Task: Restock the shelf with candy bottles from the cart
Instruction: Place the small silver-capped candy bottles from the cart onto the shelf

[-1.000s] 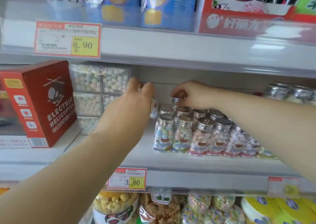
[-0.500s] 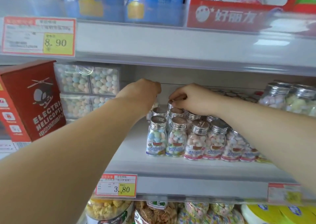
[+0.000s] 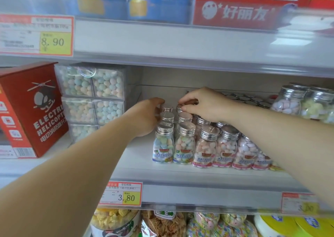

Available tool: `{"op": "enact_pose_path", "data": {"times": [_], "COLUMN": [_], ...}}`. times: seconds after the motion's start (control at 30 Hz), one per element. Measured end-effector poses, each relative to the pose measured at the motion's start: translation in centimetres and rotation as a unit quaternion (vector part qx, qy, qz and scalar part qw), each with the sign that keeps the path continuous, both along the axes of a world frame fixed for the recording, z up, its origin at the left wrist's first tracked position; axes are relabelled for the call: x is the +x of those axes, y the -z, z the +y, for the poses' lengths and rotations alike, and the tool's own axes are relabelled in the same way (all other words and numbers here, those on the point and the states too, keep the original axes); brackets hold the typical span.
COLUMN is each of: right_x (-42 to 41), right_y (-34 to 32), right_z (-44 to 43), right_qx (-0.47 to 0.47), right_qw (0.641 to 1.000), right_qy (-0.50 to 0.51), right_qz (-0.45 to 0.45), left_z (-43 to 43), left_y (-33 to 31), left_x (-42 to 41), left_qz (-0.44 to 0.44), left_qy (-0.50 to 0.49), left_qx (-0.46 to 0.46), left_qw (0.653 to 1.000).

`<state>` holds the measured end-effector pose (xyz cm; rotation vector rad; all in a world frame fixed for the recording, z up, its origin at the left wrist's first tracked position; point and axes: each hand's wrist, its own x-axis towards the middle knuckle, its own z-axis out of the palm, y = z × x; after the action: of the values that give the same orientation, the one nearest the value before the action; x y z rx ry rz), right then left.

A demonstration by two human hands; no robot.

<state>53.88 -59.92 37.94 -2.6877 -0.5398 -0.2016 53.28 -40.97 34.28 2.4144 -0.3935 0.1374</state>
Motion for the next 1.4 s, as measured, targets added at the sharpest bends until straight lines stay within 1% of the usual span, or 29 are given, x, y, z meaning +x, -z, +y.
{"op": "enact_pose_path", "data": {"times": [0.07, 0.1, 0.13, 0.17, 0.2, 0.23, 0.3, 0.33, 0.37, 0.4, 0.43, 0.5, 0.67, 0.73, 0.83, 0.93, 1.0, 1.07, 1.17, 1.23, 1.3, 1.4], "right_x": [0.2, 0.2, 0.2, 0.2, 0.1, 0.1, 0.0, 0.0, 0.0, 0.0, 0.1, 0.0, 0.0, 0.0, -0.1, -0.5, -0.6, -0.8, -1.3, -1.7, -1.9, -2.0], "right_y": [0.0, 0.1, 0.1, 0.0, 0.0, 0.0, 0.0, 0.0, 0.0, 0.0, 0.0, 0.0, 0.1, 0.1, 0.0, -0.2, -0.3, -0.4, -0.3, -0.1, 0.3, 0.5], "right_z": [0.0, -0.1, -0.1, -0.1, -0.1, -0.1, -0.1, -0.1, -0.1, -0.1, -0.1, -0.1, -0.2, -0.3, -0.4, -0.5, -0.5, -0.6, -0.2, 0.1, 0.5, 0.9], "right_qx": [0.0, 0.0, 0.001, 0.002, 0.003, 0.004, 0.003, 0.001, -0.002, -0.005, -0.007, -0.01, -0.013, -0.012, -0.012, -0.018, -0.013, -0.001, 0.007, -0.002, -0.018, -0.034], "right_qw": [1.0, 1.0, 1.0, 1.0, 1.0, 1.0, 1.0, 1.0, 1.0, 1.0, 1.0, 1.0, 1.0, 1.0, 1.0, 1.0, 1.0, 1.0, 1.0, 1.0, 0.999, 0.999], "right_qy": [0.0, 0.001, 0.001, 0.0, -0.001, -0.001, -0.001, 0.001, 0.002, 0.004, 0.005, 0.007, 0.009, 0.008, 0.0, -0.008, -0.01, -0.005, 0.002, -0.012, -0.027, -0.018], "right_qz": [0.004, 0.005, 0.006, 0.006, 0.006, 0.006, 0.007, 0.007, 0.007, 0.008, 0.008, 0.008, 0.002, 0.004, 0.011, 0.018, 0.026, 0.028, -0.008, -0.023, -0.018, -0.017], "left_z": [0.2, 0.2, 0.3, 0.2, 0.6, 0.3, 0.5, 0.2, -0.2, -0.2, -0.1, -0.1, 0.0, -0.1, -0.2, 0.0, 0.1, 0.2, 0.4, 0.4, 0.4, 0.4], "left_y": [0.7, 1.1, 2.0, 2.6, 3.1, 3.5, 2.7, 2.0, 1.6, 1.5, 1.6, 1.2, 1.7, 1.4, 1.2, 1.3, 1.4, 1.9, 2.6, 2.8, 2.8, 2.8], "left_x": [0.1, 0.2, 0.5, 1.1, 1.5, 1.4, 0.7, 0.3, 0.0, -0.3, -0.3, -1.0, -0.7, -1.2, -1.6, -1.8, -2.1, -2.2, -2.9, -3.2, -3.4, -3.6], "left_qz": [-0.006, -0.01, -0.018, -0.002, 0.036, 0.04, -0.021, -0.022, 0.007, 0.037, 0.03, 0.016, -0.024, -0.023, -0.023, -0.017, -0.01, -0.008, 0.014, 0.021, 0.021, 0.015], "left_qy": [-0.02, -0.006, -0.014, -0.062, -0.05, -0.032, -0.048, -0.044, -0.078, -0.102, -0.104, -0.093, -0.086, -0.087, -0.097, -0.094, -0.075, -0.047, -0.061, -0.06, -0.056, -0.055], "left_qx": [0.05, 0.089, 0.072, -0.01, -0.092, -0.101, 0.057, 0.103, 0.022, -0.054, -0.072, 0.008, 0.068, 0.094, 0.092, 0.067, 0.05, -0.004, -0.074, -0.089, -0.087, -0.093], "left_qw": [0.999, 0.996, 0.997, 0.998, 0.994, 0.994, 0.997, 0.993, 0.997, 0.993, 0.992, 0.996, 0.994, 0.992, 0.991, 0.993, 0.996, 0.999, 0.995, 0.994, 0.994, 0.994]}}
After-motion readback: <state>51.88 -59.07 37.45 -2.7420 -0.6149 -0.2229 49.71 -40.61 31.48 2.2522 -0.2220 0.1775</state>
